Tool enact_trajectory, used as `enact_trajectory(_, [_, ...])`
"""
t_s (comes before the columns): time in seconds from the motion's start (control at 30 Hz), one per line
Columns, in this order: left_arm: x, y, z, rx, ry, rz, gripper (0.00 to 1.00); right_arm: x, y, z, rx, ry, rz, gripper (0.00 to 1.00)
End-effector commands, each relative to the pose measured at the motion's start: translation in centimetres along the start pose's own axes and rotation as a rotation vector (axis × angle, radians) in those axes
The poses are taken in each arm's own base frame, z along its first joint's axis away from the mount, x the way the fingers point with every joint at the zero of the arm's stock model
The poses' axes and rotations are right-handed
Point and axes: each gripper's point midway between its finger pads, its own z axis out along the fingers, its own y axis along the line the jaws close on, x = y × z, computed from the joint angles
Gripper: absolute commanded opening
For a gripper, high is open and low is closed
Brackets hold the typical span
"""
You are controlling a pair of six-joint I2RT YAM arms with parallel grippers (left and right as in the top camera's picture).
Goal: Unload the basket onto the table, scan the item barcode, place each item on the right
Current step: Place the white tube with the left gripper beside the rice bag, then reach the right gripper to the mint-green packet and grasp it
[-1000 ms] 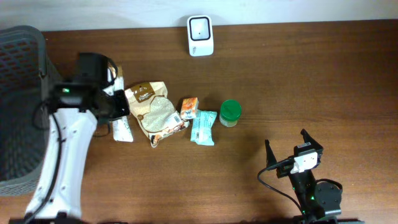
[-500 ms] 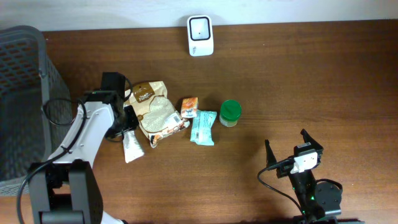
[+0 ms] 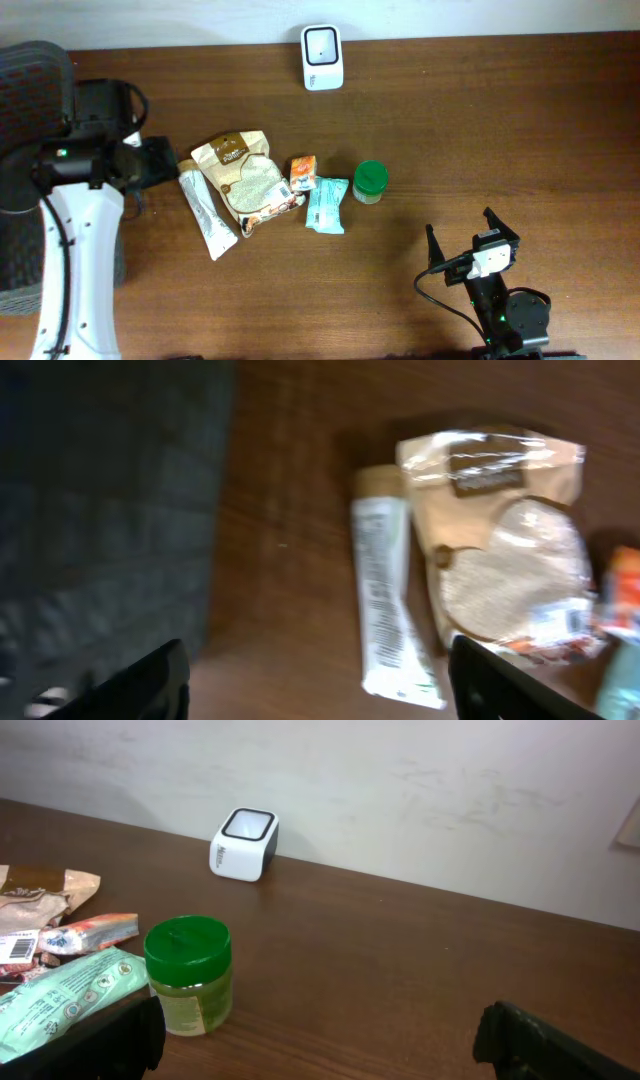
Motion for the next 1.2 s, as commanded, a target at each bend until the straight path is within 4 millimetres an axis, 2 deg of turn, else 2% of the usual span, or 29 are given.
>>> enact_trajectory(0.0, [-1.3, 4.8, -0.8, -0.091, -0.053, 0.039, 0.86, 0.3, 0.1, 0.0, -0.003, 0.002, 0.003, 0.98])
enact_trajectory(0.1, [-2.3, 8.1, -0.8, -0.163, -0.079, 0.084, 0.84, 0.3, 0.1, 0.0, -0.003, 0.002, 0.003, 0.98])
enact_trajectory(0.13, [-2.4, 9.6, -0.8, -0.191, -0.083, 0.048, 0.84, 0.3, 0.1, 0.0, -0.003, 0.002, 0.003, 0.98])
enact_trajectory(0.2, [-2.3, 11.2, -0.8, -0.212, -0.079, 0.009, 0.86, 0.3, 0.1, 0.0, -0.003, 0.002, 0.003, 0.98])
enact_trajectory(0.3, [-2.6, 11.6, -0.8, -0.220, -0.089, 0.025, 0.87, 0.3, 0.1, 0.0, -0.003, 0.002, 0.003, 0.98])
enact_trajectory(0.37, [-3.0, 10.6, -0.7, -0.162, -0.110, 0.027, 0.87, 0.3, 0.1, 0.0, -0.003, 0.002, 0.003, 0.98])
enact_trajectory(0.4, [-3.2, 9.5, -0.6, -0.096, -0.120, 0.045, 0.85, 0.3, 0.1, 0.0, -0.003, 0.002, 0.003, 0.98])
enact_trajectory(0.47, [-3.6, 5.8, -0.6, 0.077, -0.146, 0.153, 0.84, 0.3, 0.1, 0.0, -0.003, 0.002, 0.003, 0.98])
enact_trajectory(0.5, [-3.6, 4.8, -0.7, 0.115, -0.149, 0.171, 0.84, 0.3, 0.1, 0.0, -0.003, 0.002, 0.003, 0.98])
enact_trajectory(0.53, [-3.3, 2.3, -1.0, 0.192, -0.151, 0.230, 0.86, 0.3, 0.1, 0.0, -0.003, 0.002, 0.003, 0.98])
enact_trajectory(0.6, [-3.1, 0.0, -1.3, 0.233, -0.152, 0.285, 0.90, 0.3, 0.1, 0.0, -0.003, 0.002, 0.003, 0.99])
enact_trajectory(0.63, [-3.0, -0.6, -1.3, 0.239, -0.153, 0.299, 1.00, 0.3, 0.1, 0.0, -0.003, 0.002, 0.003, 0.98])
enact_trajectory(0.67, [-2.9, -1.4, -1.5, 0.251, -0.153, 0.320, 0.99, 0.3, 0.1, 0.0, -0.003, 0.002, 0.003, 0.98])
enact_trajectory(0.8, [-2.7, -2.5, -1.7, 0.271, -0.156, 0.344, 0.99, 0.3, 0.1, 0.0, -0.003, 0.002, 0.003, 0.98])
enact_trajectory(1.17, [-2.7, -2.5, -1.6, 0.271, -0.154, 0.344, 1.00, 0.2, 0.1, 0.0, -0.003, 0.001, 0.003, 0.98])
